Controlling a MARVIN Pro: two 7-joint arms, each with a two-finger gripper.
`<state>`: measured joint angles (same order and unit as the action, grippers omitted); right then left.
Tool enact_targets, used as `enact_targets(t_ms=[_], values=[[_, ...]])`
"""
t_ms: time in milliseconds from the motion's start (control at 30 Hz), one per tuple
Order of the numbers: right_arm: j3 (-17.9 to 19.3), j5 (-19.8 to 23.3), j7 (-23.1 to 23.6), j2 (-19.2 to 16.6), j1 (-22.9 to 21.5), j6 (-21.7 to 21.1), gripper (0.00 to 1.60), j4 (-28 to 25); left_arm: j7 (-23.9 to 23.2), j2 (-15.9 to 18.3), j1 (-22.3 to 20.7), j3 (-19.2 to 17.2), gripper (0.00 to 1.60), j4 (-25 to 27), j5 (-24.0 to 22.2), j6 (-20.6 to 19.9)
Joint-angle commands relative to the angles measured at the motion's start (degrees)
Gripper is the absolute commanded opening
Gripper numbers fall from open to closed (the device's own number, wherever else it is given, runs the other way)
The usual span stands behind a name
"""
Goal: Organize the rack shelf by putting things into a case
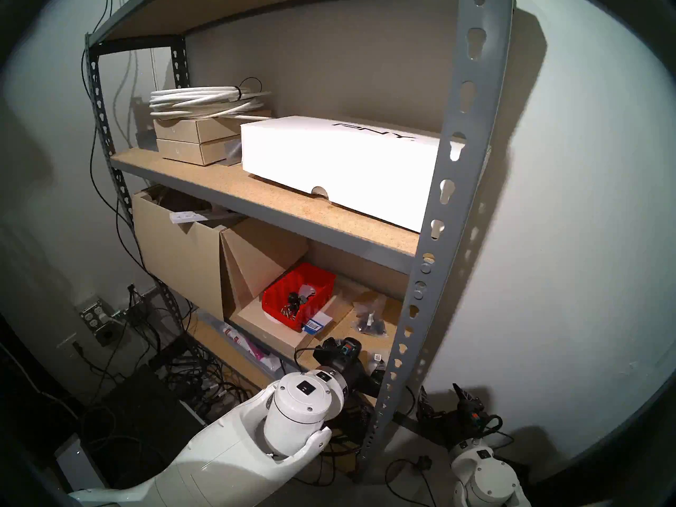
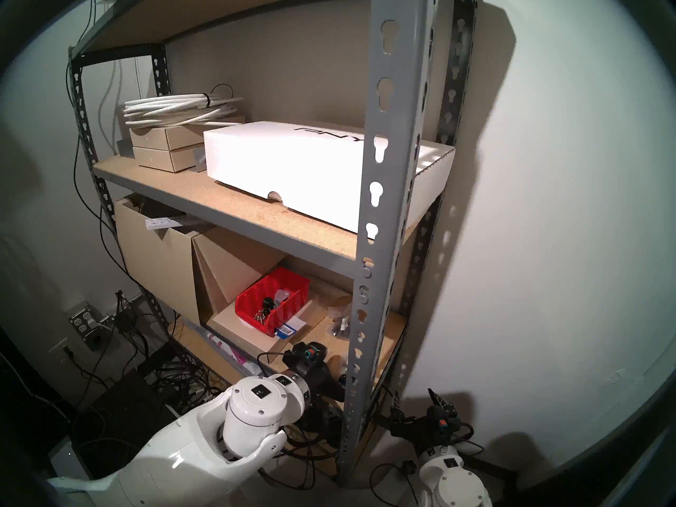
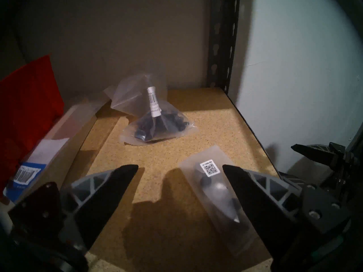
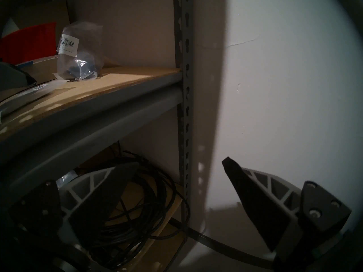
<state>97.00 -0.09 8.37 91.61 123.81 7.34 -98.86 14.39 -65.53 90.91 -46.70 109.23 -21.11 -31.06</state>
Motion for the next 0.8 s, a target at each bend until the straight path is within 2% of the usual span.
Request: enact_targets(t_ms=[0,267,367,533,567,600,767], values=[[-0.01,0.01,-0.01,0.03,-0.02,0.06,1.60,-1.03,-0.53,0.35,0.53,0.15,1.60,0.81,-0.39,0.08],[-0.01,0.01,-0.01,0.03,-0.02,0.06,1.60,-1.02,-0.31,-0.10,0.71,0.64,1.59,-0.51,-0.13,0.83],[-0.01,0.01,-0.01,0.03,-0.02,0.07,1.60,-1.02,-0.23,-0.24,0.57,0.85,1.52,-1.13,0.10,1.12],[-0.01,0.01,-0.01,0.03,-0.02,0.06,1.60,-1.03,0.17,-0.30,0.70,0.72,1.13,-1.40,0.17,1.50],[-0.01,0.01,-0.01,0.03,-0.02,0.06,1.60,-1.03,0.15,-0.21,0.72,0.67,0.90,-1.29,0.15,1.44],[-0.01,0.01,-0.01,0.03,-0.02,0.06,1.60,-1.03,0.12,-0.10,0.76,0.59,0.82,-1.13,0.10,1.34],[-0.01,0.01,-0.01,0.03,-0.02,0.06,1.60,-1.03,0.15,0.27,1.07,0.28,0.69,-0.72,-0.11,1.50]])
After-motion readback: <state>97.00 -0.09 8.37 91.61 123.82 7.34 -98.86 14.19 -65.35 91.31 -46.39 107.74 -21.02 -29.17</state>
